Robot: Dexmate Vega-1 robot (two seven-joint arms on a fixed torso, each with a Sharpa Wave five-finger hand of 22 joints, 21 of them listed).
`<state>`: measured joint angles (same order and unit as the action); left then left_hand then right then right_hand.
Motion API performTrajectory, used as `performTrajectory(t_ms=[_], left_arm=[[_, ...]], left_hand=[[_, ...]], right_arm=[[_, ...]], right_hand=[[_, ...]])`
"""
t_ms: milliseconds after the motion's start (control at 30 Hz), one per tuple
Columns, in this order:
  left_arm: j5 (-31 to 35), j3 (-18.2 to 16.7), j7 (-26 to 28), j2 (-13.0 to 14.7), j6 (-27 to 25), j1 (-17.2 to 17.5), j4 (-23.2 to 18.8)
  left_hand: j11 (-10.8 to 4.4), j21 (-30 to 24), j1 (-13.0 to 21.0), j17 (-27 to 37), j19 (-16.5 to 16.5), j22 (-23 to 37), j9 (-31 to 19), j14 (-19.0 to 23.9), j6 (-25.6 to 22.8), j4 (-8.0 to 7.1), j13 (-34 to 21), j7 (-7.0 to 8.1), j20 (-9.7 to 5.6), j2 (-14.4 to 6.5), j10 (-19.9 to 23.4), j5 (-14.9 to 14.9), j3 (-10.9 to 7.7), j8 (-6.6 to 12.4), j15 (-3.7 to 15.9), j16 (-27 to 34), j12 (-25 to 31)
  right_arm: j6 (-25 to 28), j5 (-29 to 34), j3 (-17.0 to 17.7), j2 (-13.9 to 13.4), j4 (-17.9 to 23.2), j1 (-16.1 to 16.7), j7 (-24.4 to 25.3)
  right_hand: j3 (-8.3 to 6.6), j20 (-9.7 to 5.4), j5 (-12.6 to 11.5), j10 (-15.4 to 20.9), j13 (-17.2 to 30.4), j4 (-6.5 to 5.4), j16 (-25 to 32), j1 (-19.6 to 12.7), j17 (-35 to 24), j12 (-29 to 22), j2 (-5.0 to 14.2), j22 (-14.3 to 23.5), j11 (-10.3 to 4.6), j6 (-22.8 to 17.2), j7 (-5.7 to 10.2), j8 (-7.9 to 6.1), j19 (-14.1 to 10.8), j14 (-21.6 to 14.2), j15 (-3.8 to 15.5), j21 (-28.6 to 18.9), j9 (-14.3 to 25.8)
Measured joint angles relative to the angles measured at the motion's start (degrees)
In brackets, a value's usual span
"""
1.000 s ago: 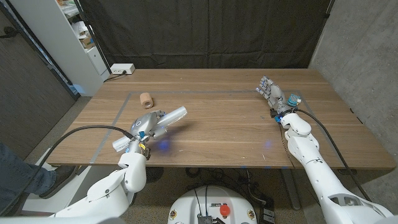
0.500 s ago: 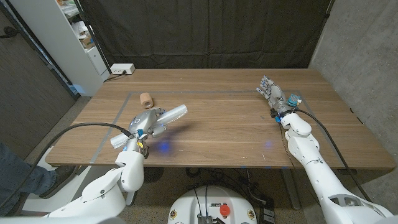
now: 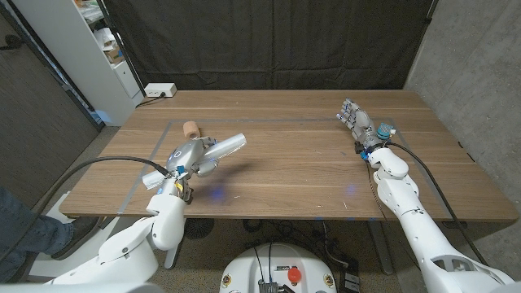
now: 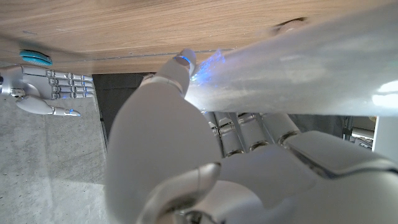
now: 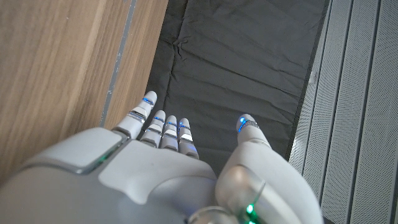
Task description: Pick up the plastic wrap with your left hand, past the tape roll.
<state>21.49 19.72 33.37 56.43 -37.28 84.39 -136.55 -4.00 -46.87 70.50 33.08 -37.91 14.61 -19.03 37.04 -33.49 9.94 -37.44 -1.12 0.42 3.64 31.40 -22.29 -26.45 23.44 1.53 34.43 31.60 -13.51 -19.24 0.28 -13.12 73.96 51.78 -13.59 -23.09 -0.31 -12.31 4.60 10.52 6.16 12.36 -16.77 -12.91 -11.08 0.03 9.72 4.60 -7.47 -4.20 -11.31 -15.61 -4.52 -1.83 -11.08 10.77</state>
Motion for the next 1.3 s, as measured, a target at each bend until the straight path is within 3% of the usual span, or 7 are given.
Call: performTrajectory(t_ms=[500,900,1300], left_arm=[[0.35,-3.08,-1.47,1.19,0.48,1.58,-1.92],[1.26,-5.87,-2.51,1.53,0.69,3.05,-3.37],[2.33,-6.92,-3.84,1.32,0.36,3.33,-4.21]], left_hand=[[-0.01,-1.03,-0.07,0.58,0.32,-0.26,0.03,0.11,-0.62,0.00,-0.76,0.01,-0.30,-0.07,0.01,0.01,0.01,0.12,0.11,-0.31,-0.22],[0.19,-1.48,-0.07,0.57,0.92,-0.52,0.05,0.19,-0.61,0.01,-1.20,0.01,0.30,-0.07,0.23,-0.44,0.02,0.24,0.19,-0.54,-0.41],[0.39,-2.35,-0.07,0.97,1.23,-0.78,0.02,0.19,-0.59,-0.01,-1.67,0.01,0.01,-0.07,0.43,-0.43,0.00,0.23,0.20,-0.63,-0.21]], right_arm=[[0.27,0.04,0.01,-0.07,0.73,0.46,0.35],[0.58,0.05,-0.14,0.06,1.28,0.70,0.72],[0.59,0.01,-0.22,0.23,1.39,0.74,0.84]], right_hand=[[-0.25,0.00,0.00,0.00,0.00,0.25,0.00,0.00,0.00,0.00,0.00,0.00,0.00,0.00,0.00,0.00,0.00,0.00,0.00,0.00,0.00],[-0.25,0.00,0.00,0.00,0.00,0.24,0.00,0.00,0.00,0.00,0.00,0.00,0.00,-0.15,-0.15,0.00,0.00,-0.21,-0.22,0.00,0.00],[-0.25,0.32,0.00,0.00,0.00,0.24,0.00,0.00,0.00,0.00,0.00,0.00,0.00,-0.21,-0.21,0.00,-0.31,-0.21,-0.21,0.00,0.00]])
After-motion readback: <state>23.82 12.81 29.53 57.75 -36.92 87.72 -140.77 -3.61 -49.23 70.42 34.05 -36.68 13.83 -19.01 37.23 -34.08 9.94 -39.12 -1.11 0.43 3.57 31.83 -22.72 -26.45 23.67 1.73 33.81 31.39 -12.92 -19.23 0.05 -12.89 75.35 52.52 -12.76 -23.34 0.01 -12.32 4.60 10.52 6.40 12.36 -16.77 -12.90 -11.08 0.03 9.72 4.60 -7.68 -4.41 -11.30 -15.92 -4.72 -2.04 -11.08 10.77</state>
